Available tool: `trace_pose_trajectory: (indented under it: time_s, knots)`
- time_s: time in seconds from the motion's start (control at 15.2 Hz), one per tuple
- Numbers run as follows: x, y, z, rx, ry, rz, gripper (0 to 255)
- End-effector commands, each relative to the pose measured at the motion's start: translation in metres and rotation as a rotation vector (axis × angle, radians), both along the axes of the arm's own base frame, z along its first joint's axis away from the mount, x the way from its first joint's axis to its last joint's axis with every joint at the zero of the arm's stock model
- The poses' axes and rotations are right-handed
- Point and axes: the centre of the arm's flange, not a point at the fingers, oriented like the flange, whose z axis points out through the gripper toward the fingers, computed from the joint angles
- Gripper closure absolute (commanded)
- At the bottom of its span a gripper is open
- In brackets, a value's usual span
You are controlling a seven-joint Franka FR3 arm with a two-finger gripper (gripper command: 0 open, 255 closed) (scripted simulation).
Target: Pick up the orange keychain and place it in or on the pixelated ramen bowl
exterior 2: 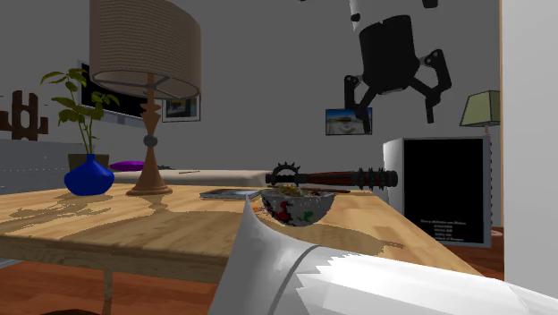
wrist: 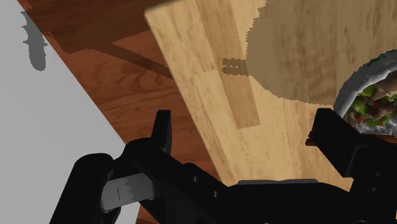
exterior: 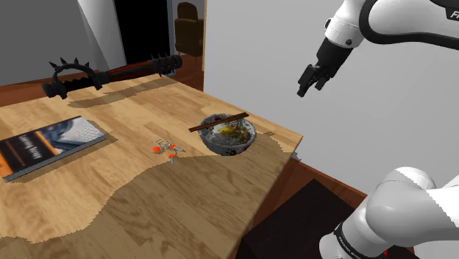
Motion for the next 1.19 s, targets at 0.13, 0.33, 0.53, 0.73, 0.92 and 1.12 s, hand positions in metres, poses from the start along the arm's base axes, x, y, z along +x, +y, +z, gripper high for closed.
trace_pose_trajectory:
  time_s: [0.13, 0.33, 0.53, 0.73, 0.92, 1.12]
  knots:
    - [0.011, 0.022, -0.010, 0.007, 0.012, -0.002, 0]
    - [0.028, 0.054, -0.024, 0.017, 0.030, -0.004, 0]
    - [0.044, 0.087, -0.038, 0.027, 0.048, -0.007, 0]
    - [0.060, 0.119, -0.052, 0.037, 0.066, -0.009, 0]
    - [0.077, 0.152, -0.067, 0.047, 0.084, -0.012, 0]
    - [0.092, 0.185, -0.081, 0.056, 0.102, -0.014, 0]
